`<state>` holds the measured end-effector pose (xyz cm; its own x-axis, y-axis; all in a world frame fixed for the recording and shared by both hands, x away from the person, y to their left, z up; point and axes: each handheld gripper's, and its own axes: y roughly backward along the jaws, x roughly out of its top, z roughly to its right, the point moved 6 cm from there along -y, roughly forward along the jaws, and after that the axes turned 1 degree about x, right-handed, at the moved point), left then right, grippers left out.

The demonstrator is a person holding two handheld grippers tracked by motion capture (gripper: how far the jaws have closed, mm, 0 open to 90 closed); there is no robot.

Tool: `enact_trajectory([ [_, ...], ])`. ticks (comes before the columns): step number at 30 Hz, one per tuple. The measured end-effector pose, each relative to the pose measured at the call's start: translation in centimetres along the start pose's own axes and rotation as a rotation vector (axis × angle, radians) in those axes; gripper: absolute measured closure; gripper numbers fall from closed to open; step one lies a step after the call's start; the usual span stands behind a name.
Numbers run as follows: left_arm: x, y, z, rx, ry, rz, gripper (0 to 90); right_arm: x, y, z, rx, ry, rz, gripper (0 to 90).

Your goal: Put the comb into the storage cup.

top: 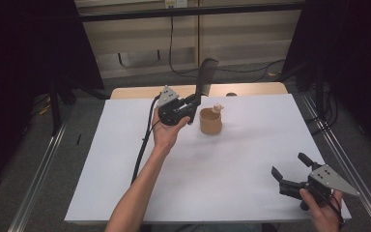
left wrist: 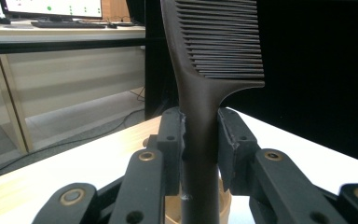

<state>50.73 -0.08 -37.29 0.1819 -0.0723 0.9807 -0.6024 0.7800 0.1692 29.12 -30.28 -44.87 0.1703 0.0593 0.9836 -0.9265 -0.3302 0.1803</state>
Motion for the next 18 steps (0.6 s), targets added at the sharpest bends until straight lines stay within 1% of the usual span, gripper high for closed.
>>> enact_trajectory([
  [3, 0.1, -0.3, 0.1, -0.007, 0.004, -0.001, 72.8, 0.0, 0.0, 0.0, 0.001, -0.001, 0.001, 0.2],
  [5, 0.1, -0.7, 0.2, -0.002, -0.010, -0.003, 72.8, 0.0, 0.0, 0.0, 0.002, -0.002, 0.000, 0.2],
  [8, 0.1, -1.3, 0.4, -0.007, -0.009, -0.003, 72.8, 0.0, 0.1, -0.1, 0.005, -0.004, 0.003, 0.2],
  [10, 0.2, -1.8, 0.6, -0.007, -0.010, -0.002, 72.8, 0.0, 0.1, 0.0, 0.006, -0.006, 0.002, 0.2],
  [12, 0.1, -2.1, 0.8, -0.015, 0.000, -0.004, 72.8, 0.0, 0.1, 0.0, 0.004, -0.006, 0.002, 0.2],
  [14, -0.1, -2.5, 1.2, -0.014, -0.012, -0.019, 72.8, 0.0, 0.1, -0.1, 0.006, -0.008, 0.002, 0.2],
  [18, -0.1, -3.2, 1.5, -0.022, -0.010, -0.012, 72.8, 0.0, 0.1, -0.1, 0.008, -0.009, 0.001, 0.2],
])
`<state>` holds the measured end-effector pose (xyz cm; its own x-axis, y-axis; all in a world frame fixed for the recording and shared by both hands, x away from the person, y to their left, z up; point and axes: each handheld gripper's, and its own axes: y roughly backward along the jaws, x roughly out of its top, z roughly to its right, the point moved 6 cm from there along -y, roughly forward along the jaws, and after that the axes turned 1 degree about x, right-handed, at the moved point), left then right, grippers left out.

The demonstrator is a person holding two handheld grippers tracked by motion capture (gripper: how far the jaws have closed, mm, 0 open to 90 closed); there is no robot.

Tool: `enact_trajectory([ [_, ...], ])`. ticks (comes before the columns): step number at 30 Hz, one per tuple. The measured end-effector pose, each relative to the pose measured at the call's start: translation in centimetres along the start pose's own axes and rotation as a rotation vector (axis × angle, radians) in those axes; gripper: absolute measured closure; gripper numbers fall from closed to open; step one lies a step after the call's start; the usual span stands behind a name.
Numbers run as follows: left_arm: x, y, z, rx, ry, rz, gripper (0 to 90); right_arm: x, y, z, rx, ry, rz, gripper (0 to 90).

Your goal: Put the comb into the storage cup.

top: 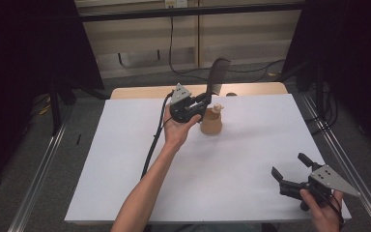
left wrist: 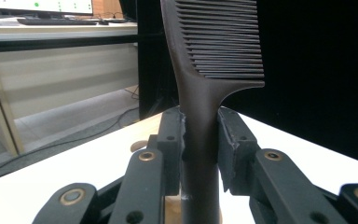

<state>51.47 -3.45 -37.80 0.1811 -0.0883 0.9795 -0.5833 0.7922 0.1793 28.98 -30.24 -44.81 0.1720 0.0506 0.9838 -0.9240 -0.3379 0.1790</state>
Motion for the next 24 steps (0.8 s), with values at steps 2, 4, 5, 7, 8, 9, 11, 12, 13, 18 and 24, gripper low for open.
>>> enact_trajectory([
  [2, 0.1, -0.3, 0.1, -0.001, -0.004, 0.003, 72.8, 0.0, 0.0, 0.0, 0.000, 0.000, 0.001, 0.2],
  [4, 0.2, -0.6, 0.3, -0.005, -0.008, 0.002, 72.8, 0.0, 0.0, 0.0, 0.000, 0.001, 0.000, 0.2],
  [5, 0.3, -0.7, 0.4, -0.004, -0.014, 0.002, 72.8, 0.0, 0.0, 0.0, 0.000, -0.001, 0.000, 0.2],
  [7, 0.4, -1.0, 0.5, -0.009, -0.019, 0.001, 72.8, 0.0, 0.0, 0.0, 0.000, 0.002, 0.002, 0.2],
  [8, 0.4, -1.1, 0.4, -0.003, -0.021, 0.006, 72.8, 0.0, 0.1, 0.0, 0.001, 0.000, 0.001, 0.2],
  [9, 0.5, -1.2, 0.4, -0.001, -0.012, 0.009, 72.8, 0.0, 0.1, 0.0, 0.002, -0.001, 0.003, 0.2],
  [11, 0.5, -1.3, 0.2, 0.000, -0.008, 0.021, 72.8, 0.0, 0.1, 0.0, 0.001, 0.001, 0.003, 0.2],
  [12, 0.5, -1.5, 0.1, -0.001, -0.009, 0.031, 72.8, 0.0, 0.1, 0.0, 0.001, 0.001, 0.003, 0.2],
  [13, 0.4, -1.5, -0.1, 0.000, -0.015, 0.030, 72.8, 0.0, 0.1, 0.0, 0.000, 0.002, 0.003, 0.2],
  [18, -0.1, -2.0, -0.8, 0.019, -0.012, 0.025, 72.8, 0.0, 0.1, 0.0, 0.000, 0.002, 0.001, 0.2],
  [24, -0.2, -2.7, -0.8, 0.015, -0.002, 0.027, 72.8, 0.0, 0.1, 0.0, 0.002, -0.003, 0.002, 0.2],
])
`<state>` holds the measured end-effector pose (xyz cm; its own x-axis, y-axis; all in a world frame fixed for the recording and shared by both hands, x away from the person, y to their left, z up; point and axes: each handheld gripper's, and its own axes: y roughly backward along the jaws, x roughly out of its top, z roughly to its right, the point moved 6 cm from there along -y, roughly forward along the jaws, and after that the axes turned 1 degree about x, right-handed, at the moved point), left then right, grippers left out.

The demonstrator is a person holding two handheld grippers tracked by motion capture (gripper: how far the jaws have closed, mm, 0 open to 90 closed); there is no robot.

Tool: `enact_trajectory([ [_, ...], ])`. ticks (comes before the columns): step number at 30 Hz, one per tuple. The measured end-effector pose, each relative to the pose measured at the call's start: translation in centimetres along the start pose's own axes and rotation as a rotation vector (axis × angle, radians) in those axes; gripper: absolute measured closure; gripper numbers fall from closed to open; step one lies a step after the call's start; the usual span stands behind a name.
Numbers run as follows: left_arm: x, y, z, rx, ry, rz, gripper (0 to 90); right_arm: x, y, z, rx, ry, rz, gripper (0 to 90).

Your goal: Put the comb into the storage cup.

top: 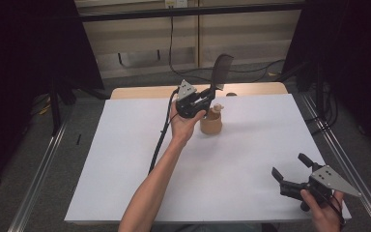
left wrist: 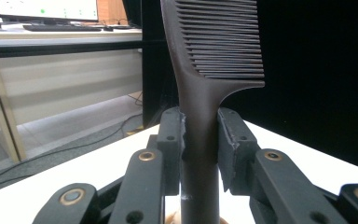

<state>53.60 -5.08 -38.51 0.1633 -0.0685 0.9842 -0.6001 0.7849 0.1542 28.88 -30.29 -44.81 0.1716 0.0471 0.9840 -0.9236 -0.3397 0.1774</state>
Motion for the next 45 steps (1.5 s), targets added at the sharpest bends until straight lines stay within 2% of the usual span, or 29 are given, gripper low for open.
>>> enact_trajectory([
  [11, -0.4, -1.1, 0.3, -0.001, -0.026, -0.010, 72.8, 0.0, 0.0, 0.0, 0.004, 0.005, 0.000, 0.2],
  [14, -0.6, -1.1, 0.2, -0.003, -0.016, -0.007, 72.7, 0.0, 0.1, 0.0, 0.005, 0.002, 0.000, 0.2],
  [16, -0.7, -1.2, 0.1, -0.011, 0.013, -0.004, 72.7, 0.0, 0.1, 0.0, 0.004, 0.002, 0.001, 0.2],
  [17, -0.8, -1.2, 0.1, -0.010, 0.013, -0.002, 72.8, 0.0, 0.1, 0.0, 0.005, 0.002, 0.001, 0.2],
  [20, -1.0, -1.4, 0.2, -0.006, -0.004, -0.006, 72.8, 0.0, 0.1, -0.1, 0.004, 0.003, -0.002, 0.2],
  [24, -1.4, -1.6, 0.3, 0.000, -0.002, -0.023, 72.7, 0.0, 0.1, -0.1, 0.004, 0.002, 0.001, 0.2],
  [29, -1.7, -1.7, 0.4, 0.005, -0.034, -0.031, 72.8, 0.0, 0.1, -0.1, 0.006, 0.003, -0.003, 0.2],
  [31, -1.8, -1.7, 0.2, 0.021, -0.032, -0.033, 72.8, -0.1, 0.1, -0.1, 0.006, 0.004, -0.004, 0.2],
  [33, -2.0, -1.8, 0.1, 0.016, -0.020, -0.028, 72.8, -0.1, 0.1, -0.1, 0.005, 0.003, -0.004, 0.2],
  [35, -2.3, -1.8, -0.1, 0.017, -0.034, -0.033, 72.8, -0.1, 0.1, -0.1, 0.007, 0.004, -0.004, 0.2],
  [39, -2.9, -1.8, -0.3, 0.027, -0.026, -0.039, 72.7, -0.1, 0.1, -0.1, 0.008, 0.003, -0.003, 0.2],
  [45, -3.5, -1.5, -0.4, 0.017, -0.018, -0.043, 72.8, -0.1, 0.1, -0.1, 0.007, 0.005, -0.003, 0.2],
])
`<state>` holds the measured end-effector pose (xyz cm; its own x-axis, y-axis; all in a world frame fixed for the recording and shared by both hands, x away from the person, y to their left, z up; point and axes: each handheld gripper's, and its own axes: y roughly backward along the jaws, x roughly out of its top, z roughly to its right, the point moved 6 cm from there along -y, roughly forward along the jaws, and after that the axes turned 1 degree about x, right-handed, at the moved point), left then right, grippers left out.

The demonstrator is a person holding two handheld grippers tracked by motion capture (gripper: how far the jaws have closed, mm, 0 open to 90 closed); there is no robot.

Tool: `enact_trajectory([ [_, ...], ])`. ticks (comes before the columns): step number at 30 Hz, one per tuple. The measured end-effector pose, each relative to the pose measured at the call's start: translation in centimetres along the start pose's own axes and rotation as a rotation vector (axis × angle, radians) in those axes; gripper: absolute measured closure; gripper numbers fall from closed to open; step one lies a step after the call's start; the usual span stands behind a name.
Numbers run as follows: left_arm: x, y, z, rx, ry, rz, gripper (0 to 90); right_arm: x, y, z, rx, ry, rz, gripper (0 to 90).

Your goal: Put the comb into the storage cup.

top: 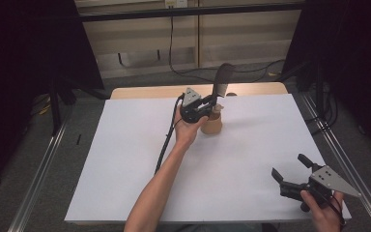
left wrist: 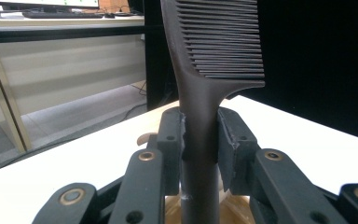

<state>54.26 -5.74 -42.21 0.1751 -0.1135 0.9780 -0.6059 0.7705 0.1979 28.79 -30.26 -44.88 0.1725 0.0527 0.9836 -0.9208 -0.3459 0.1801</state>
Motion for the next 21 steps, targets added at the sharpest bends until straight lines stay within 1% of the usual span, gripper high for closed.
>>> enact_trajectory([
  [2, -0.07, 0.19, -0.08, 0.001, 0.017, 0.006, 72.8, 0.00, 0.00, -0.04, 0.001, 0.001, 0.000, 0.2],
  [3, -0.06, 0.21, -0.08, -0.003, 0.017, 0.007, 72.8, 0.00, 0.02, -0.06, 0.000, 0.000, -0.002, 0.2],
  [6, -0.06, 0.23, 0.03, -0.004, 0.009, 0.001, 72.8, -0.01, 0.01, -0.03, -0.001, 0.000, -0.002, 0.2],
  [8, -0.19, 0.18, 0.17, -0.008, -0.011, -0.007, 72.8, -0.01, 0.01, -0.02, -0.002, 0.001, -0.002, 0.2],
  [15, -0.70, 0.14, 0.12, -0.012, -0.007, -0.024, 72.8, -0.01, 0.03, -0.02, -0.001, -0.001, 0.000, 0.2],
  [18, -0.72, 0.16, 0.19, -0.005, -0.003, -0.028, 72.8, -0.04, 0.00, -0.01, -0.001, -0.002, -0.003, 0.2],
  [21, -0.91, 0.17, 0.24, -0.007, -0.018, -0.035, 72.8, -0.03, 0.00, -0.07, 0.000, -0.001, -0.002, 0.2],
])
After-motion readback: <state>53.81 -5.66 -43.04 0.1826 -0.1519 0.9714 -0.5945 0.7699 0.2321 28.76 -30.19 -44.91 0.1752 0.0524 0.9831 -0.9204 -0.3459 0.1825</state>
